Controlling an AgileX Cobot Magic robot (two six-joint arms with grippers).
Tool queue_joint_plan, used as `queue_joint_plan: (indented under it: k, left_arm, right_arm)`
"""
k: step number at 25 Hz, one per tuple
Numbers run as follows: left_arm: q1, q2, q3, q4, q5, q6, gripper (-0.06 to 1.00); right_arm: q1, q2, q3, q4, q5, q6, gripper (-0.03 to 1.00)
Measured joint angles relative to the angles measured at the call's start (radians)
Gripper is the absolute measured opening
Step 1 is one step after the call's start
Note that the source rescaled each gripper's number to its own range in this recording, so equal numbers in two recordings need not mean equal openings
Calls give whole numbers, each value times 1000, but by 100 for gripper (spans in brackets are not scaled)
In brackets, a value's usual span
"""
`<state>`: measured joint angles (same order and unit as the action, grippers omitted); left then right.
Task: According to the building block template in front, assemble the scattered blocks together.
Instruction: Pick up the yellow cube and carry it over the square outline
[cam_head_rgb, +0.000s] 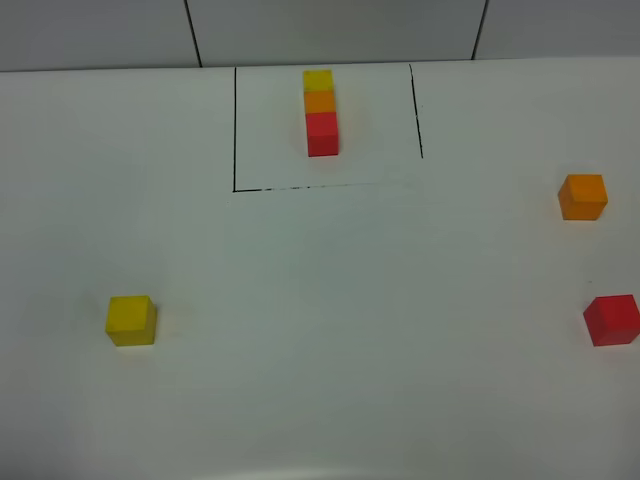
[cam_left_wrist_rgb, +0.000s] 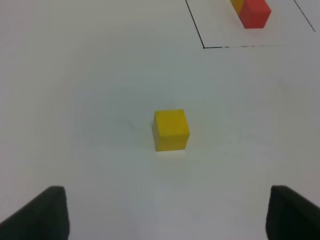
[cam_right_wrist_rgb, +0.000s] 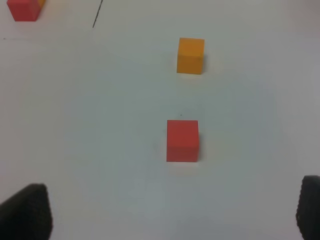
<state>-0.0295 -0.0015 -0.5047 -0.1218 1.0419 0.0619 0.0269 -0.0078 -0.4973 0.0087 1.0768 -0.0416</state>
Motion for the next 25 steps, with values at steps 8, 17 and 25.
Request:
queue_joint_plan:
  k: [8, 17, 25]
  left_arm:
    - [0, 0, 0, 0, 0, 0, 68]
    - [0, 0, 0, 0, 0, 0, 68]
    - [0, 0, 0, 0, 0, 0, 68]
  right_arm:
    - [0, 0, 0, 3, 0, 0, 100]
    - [0, 0, 0, 3, 0, 0, 100]
    - [0, 0, 0, 3, 0, 0, 100]
